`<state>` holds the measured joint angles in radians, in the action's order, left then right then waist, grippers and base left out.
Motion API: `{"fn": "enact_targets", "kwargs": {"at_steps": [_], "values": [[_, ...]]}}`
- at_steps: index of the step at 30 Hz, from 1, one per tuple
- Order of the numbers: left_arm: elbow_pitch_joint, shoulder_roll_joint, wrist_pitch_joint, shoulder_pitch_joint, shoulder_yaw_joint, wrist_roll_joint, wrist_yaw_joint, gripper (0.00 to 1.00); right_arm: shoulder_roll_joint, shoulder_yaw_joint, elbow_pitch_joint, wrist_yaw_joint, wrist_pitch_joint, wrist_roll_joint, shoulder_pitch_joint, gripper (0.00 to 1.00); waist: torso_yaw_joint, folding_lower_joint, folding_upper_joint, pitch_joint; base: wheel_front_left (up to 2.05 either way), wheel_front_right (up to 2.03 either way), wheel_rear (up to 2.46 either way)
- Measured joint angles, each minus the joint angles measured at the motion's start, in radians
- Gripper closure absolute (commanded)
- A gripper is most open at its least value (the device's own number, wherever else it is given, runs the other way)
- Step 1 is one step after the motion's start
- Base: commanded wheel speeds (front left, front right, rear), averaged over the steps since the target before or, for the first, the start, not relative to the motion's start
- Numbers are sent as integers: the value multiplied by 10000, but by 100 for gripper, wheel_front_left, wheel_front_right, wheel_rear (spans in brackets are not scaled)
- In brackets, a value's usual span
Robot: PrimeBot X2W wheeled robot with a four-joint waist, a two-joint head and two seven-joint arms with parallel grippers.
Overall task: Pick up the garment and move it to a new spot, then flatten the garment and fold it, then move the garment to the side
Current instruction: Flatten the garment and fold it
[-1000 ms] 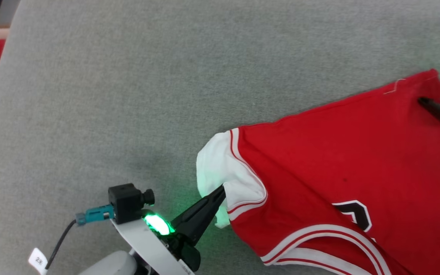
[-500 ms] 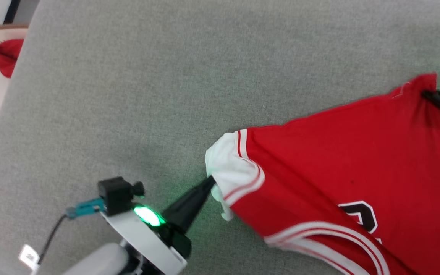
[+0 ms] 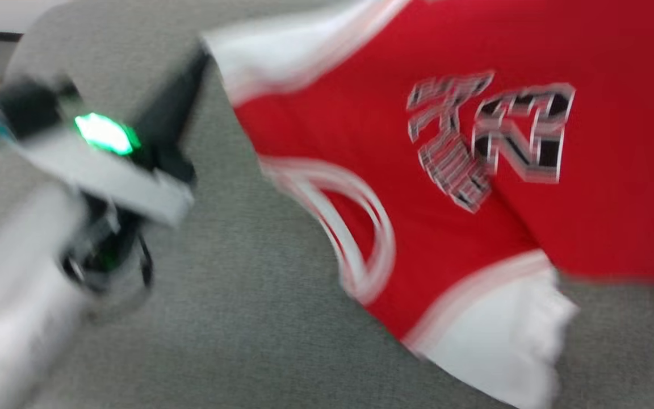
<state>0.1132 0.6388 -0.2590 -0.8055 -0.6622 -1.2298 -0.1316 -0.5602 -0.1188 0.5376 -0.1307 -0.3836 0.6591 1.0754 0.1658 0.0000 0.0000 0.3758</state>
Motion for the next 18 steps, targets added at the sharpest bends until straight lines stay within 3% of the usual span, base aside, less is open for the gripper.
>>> {"fn": "enact_targets", "kwargs": {"at_steps": [12, 18], "values": [[4709, -1018, 224, -7135, 1281, -63, -15, 100, 1290, 2159, 2092, -27, 2324, -1693, 4518, 100, -778, 0, 0, 991, 0, 0, 0], [5306, -1480, 113, -8370, 1313, -261, -15, 100, 1457, 2426, 3041, -50, 2915, -2008, 5384, 100, -1054, 0, 0, 1262, 0, 0, 0]]}}
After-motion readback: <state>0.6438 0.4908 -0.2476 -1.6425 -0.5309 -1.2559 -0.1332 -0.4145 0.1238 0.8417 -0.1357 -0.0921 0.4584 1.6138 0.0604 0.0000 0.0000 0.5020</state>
